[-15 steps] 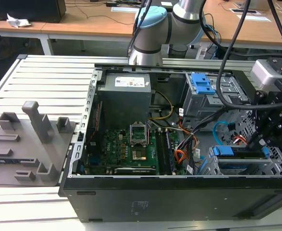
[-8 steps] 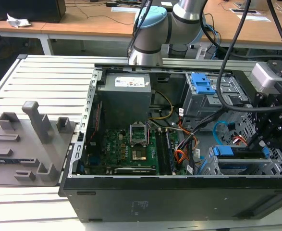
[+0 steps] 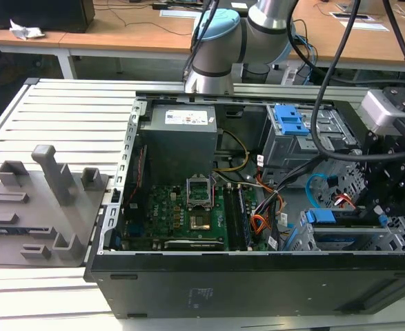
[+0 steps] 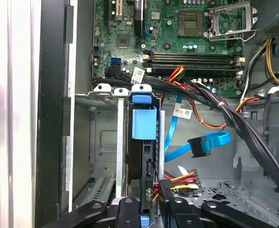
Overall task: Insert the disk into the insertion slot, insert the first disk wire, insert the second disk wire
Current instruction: 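Insert the first disk wire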
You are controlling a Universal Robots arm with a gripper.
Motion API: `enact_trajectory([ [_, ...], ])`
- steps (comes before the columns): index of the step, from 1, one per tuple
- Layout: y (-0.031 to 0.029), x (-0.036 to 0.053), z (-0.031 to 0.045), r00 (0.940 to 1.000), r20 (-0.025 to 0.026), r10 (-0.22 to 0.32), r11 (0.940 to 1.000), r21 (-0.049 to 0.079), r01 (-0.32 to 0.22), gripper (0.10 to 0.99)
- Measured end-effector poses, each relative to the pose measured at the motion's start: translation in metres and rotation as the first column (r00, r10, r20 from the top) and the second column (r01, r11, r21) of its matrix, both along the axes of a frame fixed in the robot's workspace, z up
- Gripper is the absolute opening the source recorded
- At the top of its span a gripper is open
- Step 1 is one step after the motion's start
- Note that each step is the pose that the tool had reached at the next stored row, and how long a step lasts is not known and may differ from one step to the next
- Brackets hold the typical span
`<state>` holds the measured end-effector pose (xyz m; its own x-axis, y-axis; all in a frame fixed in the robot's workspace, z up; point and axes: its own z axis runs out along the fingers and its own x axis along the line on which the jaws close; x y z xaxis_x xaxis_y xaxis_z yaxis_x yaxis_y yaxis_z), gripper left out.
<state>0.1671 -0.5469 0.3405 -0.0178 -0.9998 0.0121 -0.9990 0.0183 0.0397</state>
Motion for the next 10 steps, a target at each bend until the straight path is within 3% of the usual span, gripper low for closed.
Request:
enact_trajectory([
  [2, 0.0000, 0.0000, 0.0031, 1.0000, 0.0000, 0.000, 1.0000, 0.000, 0.000, 0.298],
  [10, 0.0000, 0.0000, 0.0380, 1.0000, 0.0000, 0.000, 1.0000, 0.000, 0.000, 0.298],
])
